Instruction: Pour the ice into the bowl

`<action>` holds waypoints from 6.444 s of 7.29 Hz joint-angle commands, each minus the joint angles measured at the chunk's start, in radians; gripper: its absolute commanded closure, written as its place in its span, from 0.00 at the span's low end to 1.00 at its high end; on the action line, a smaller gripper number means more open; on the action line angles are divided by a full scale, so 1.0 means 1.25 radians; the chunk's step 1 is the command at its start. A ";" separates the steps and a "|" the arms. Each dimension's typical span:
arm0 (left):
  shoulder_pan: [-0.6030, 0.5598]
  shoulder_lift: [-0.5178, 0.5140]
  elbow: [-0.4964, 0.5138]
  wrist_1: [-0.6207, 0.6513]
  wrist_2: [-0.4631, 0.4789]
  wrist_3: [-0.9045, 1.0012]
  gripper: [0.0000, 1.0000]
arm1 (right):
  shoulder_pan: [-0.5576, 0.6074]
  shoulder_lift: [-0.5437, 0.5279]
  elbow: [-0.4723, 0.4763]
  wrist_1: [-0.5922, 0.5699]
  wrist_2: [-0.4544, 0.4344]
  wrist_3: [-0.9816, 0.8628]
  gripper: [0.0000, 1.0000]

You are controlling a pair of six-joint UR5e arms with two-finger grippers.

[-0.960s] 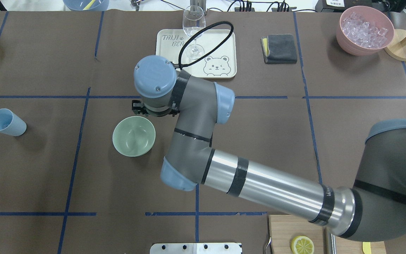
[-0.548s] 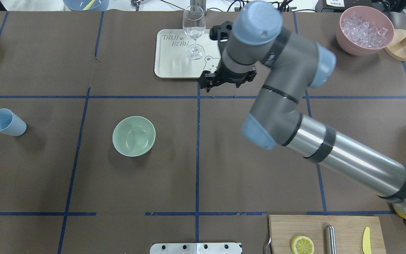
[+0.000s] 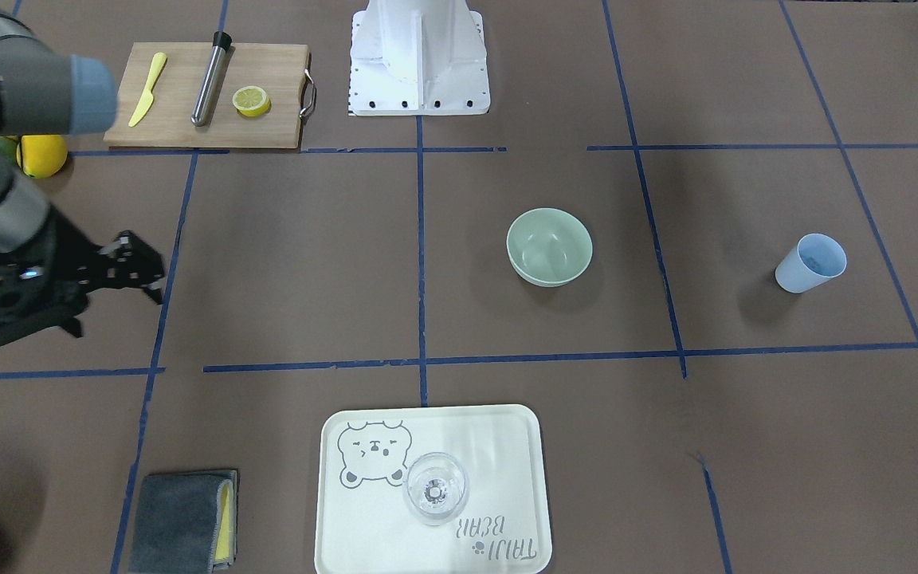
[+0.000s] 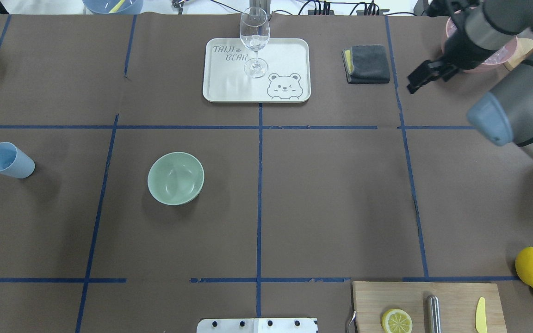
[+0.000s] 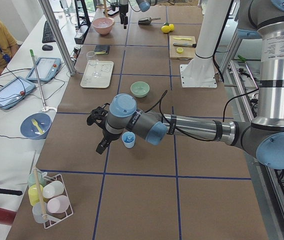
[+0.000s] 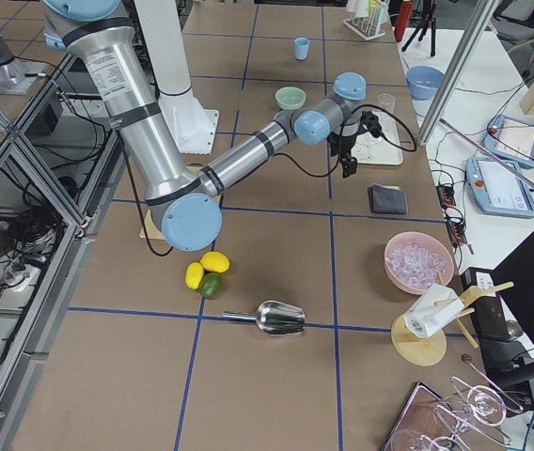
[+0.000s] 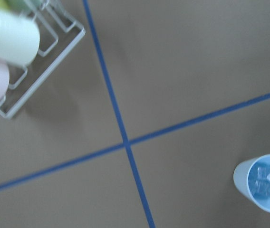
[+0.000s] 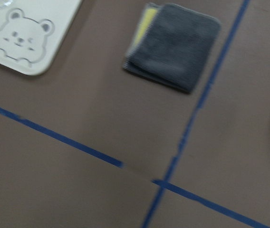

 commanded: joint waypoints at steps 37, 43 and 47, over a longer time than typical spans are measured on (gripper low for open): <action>0.700 0.100 0.142 -0.652 0.762 -0.725 1.00 | 0.297 -0.314 -0.010 0.011 0.033 -0.380 0.00; 0.664 -0.018 0.024 -0.561 0.743 -0.328 0.98 | 0.297 -0.325 -0.017 0.011 0.032 -0.383 0.00; 0.721 -0.074 -0.023 -0.514 0.921 -0.269 1.00 | 0.302 -0.341 -0.017 0.010 0.032 -0.381 0.00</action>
